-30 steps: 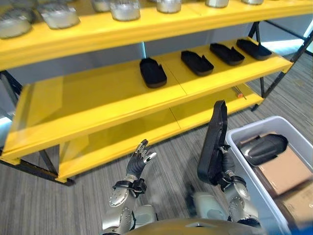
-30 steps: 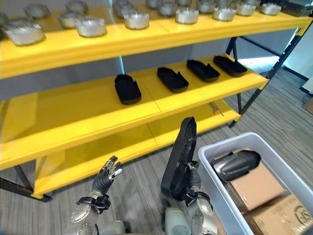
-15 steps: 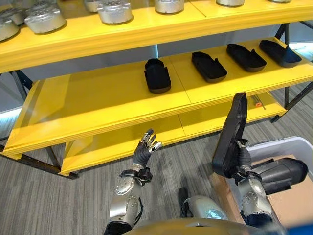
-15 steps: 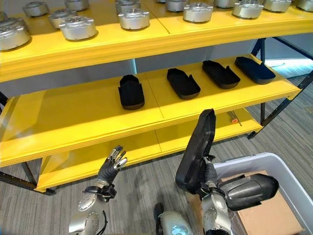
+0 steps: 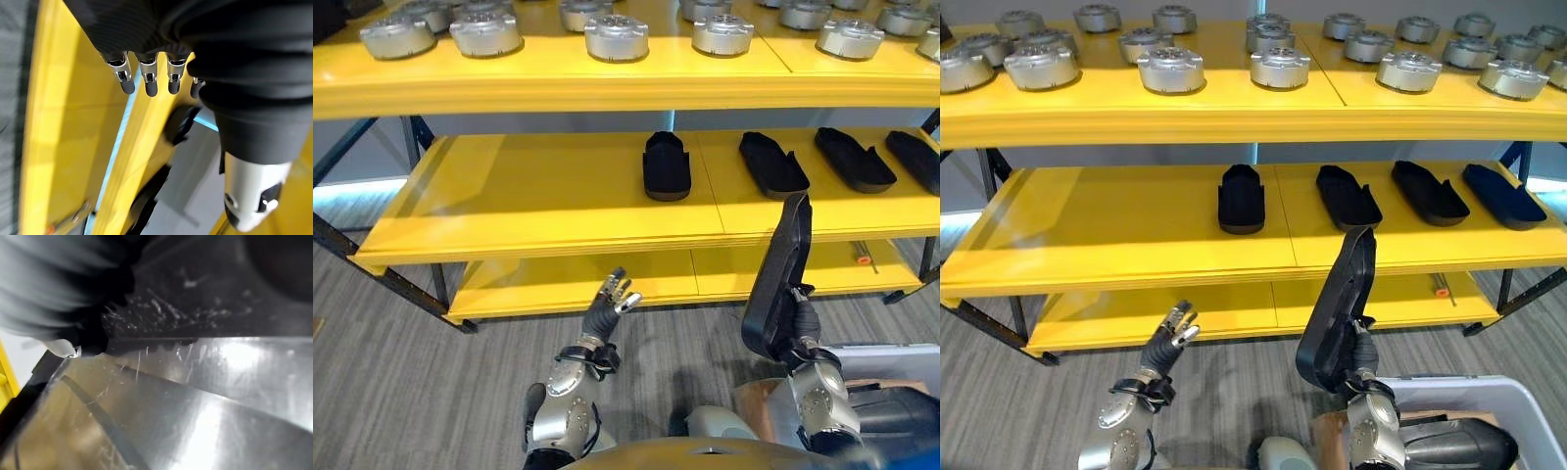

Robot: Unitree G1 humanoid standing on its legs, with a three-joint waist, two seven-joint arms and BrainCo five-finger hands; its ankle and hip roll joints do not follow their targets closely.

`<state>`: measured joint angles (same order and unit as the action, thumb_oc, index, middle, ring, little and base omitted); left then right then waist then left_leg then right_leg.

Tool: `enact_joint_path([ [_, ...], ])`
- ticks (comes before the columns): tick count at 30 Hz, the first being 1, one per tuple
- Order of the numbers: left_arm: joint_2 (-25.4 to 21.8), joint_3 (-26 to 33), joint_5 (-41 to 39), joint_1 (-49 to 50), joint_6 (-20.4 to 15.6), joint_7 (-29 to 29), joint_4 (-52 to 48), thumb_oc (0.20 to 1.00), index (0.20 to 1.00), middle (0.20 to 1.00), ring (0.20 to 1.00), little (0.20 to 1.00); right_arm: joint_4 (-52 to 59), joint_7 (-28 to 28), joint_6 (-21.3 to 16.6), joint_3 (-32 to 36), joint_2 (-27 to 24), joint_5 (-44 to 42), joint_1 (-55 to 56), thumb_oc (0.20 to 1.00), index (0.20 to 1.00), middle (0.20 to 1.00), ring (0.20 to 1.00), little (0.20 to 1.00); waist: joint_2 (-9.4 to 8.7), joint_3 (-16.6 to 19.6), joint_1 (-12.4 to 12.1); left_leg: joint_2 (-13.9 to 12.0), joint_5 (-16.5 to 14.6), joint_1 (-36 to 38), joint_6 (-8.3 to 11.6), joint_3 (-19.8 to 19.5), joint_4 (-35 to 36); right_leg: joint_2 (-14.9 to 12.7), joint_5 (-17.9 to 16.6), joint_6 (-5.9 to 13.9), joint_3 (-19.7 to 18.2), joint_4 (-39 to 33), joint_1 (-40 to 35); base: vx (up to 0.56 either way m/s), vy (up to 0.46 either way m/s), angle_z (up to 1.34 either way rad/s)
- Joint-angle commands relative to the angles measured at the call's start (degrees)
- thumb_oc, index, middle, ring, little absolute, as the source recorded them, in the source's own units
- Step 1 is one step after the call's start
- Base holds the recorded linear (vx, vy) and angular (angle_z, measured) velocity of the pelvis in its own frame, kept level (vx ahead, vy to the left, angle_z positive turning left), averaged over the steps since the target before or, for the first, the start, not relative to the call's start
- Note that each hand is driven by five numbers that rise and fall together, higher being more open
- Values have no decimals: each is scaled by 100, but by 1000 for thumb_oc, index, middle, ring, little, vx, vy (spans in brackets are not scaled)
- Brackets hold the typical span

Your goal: Move parts from the plastic box to the shelf.

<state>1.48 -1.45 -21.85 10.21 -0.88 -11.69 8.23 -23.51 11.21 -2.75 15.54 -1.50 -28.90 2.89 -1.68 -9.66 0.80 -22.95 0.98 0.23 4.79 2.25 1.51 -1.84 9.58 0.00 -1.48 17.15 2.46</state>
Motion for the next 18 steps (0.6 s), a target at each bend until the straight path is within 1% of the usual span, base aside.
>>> enact_joint_path([
  [1, -200, -161, -72, 295, -330, -175, -869, 1000, 1000, 1000, 1000, 1000, 577, 262, -382, -207, 100, -192, -32, 200, 200, 200, 200, 200, -69, 50, -73, 354, 525, 405, -39, 196, 269, -930, -1553, 165, 74, -1455, -562, 48, 468, -55],
  [2, -351, -244, -68, 268, -358, -168, -850, 1000, 1000, 1000, 1000, 1000, 593, 255, -394, -216, 164, -207, 4, 200, 200, 200, 200, 200, -98, -12, -95, 509, 534, 449, -29, 347, 174, -1187, -1542, 146, 138, -1497, -621, 80, 465, -46],
  [3, -447, -261, -47, 221, -378, -151, -836, 1000, 1000, 1000, 1000, 1000, 582, 267, -387, -243, 192, -203, 0, 200, 200, 200, 200, 200, -100, -37, -121, 605, 521, 475, -5, 384, 102, -1329, -1538, 146, 226, -1528, -639, 67, 340, -23],
  [4, -454, -261, -48, 217, -379, -150, -834, 1000, 1000, 1000, 1000, 1000, 583, 267, -387, -240, 199, -202, -2, 200, 200, 200, 200, 200, -120, -47, -120, 625, 514, 476, -12, 380, 90, -1350, -1537, 153, 230, -1537, -654, 70, 298, -8],
  [5, -625, -272, -64, 137, -406, -111, -807, 1000, 1000, 1000, 1000, 1000, 560, 290, -374, -336, 248, -224, -6, 200, 200, 200, 200, 200, -143, -117, -143, 757, 490, 509, 16, 452, -48, -1547, -1538, 168, 368, -1554, -664, 67, 255, -6],
  [6, -674, -284, -75, 97, -408, -90, -798, 1000, 1000, 1000, 1000, 1000, 558, 293, -367, -380, 251, -226, -4, 200, 200, 200, 200, 200, -149, -141, -146, 800, 487, 529, 19, 485, -94, -1602, -1538, 180, 403, -1557, -676, 66, 253, -14],
  [7, -677, -283, -76, 94, -408, -89, -797, 1000, 1000, 1000, 1000, 1000, 561, 291, -366, -381, 254, -226, -4, 200, 200, 200, 200, 200, -156, -148, -145, 807, 483, 532, 16, 484, -100, -1610, -1537, 184, 405, -1559, -684, 86, 192, -10],
  [8, -773, -296, -90, 48, -412, -37, -790, 1000, 1000, 1000, 1000, 1000, 569, 331, -338, -531, 248, -252, 19, 200, 200, 200, 200, 200, -178, -187, -162, 877, 465, 610, 15, 533, -138, -1686, -1533, 206, 533, -1567, -732, 95, 164, -6],
  [9, -814, -298, -95, 28, -421, -18, -787, 1000, 1000, 1000, 1000, 1000, 578, 349, -334, -645, 218, -231, 22, 200, 200, 200, 200, 200, -191, -224, -181, 895, 469, 641, 15, 541, -174, -1715, -1531, 220, 573, -1559, -761, 112, 173, 1],
  [14, -886, -320, -108, -3, -434, 23, -728, 1000, 1000, 1000, 1000, 1000, 679, 265, -343, -1033, 53, -96, -39, 200, 200, 200, 200, 200, -230, -348, -225, 916, 462, 761, -12, 570, -190, -1766, -1505, 274, 656, -1557, -901, 73, 51, 1],
  [15, -925, -319, -117, -21, -431, 38, -675, 1000, 1000, 1000, 1000, 1000, 721, 176, -293, -1298, -26, -17, -178, 200, 200, 200, 200, 200, -250, -420, -288, 910, 473, 781, -16, 583, -214, -1758, -1496, 304, 682, -1551, -941, 65, 5, -9],
  [17, -933, -309, -123, -42, -434, 30, -636, 1000, 1000, 1000, 1000, 1000, 711, 137, -260, -1351, 2, -12, -242, 200, 200, 200, 200, 200, -262, -466, -307, 906, 474, 801, -17, 584, -225, -1752, -1491, 315, 691, -1548, -978, 60, -4, -8],
  [18, -967, -319, -127, -52, -428, 28, -575, 1000, 1000, 1000, 1000, 1000, 520, 107, -150, -1516, 105, -8, -442, 200, 200, 200, 200, 200, -275, -529, -390, 894, 482, 807, -21, 572, -243, -1733, -1486, 341, 710, -1534, -1002, 35, -11, -6],
])
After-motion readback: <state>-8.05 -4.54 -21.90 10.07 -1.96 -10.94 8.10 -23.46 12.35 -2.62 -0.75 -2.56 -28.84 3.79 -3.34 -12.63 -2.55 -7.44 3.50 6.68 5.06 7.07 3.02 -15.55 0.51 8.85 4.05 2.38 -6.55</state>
